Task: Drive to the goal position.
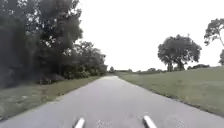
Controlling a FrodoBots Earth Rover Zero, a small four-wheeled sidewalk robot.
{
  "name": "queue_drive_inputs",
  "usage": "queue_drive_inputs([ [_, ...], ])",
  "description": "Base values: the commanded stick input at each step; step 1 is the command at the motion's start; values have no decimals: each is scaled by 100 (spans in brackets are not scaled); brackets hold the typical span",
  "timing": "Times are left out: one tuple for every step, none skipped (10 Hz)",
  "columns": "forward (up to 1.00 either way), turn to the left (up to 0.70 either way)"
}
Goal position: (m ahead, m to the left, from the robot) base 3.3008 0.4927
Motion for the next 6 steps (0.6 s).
queue_drive_inputs([
  [70,24],
  [70,26],
  [70,29],
  [70,32],
  [70,35],
  [70,14],
])
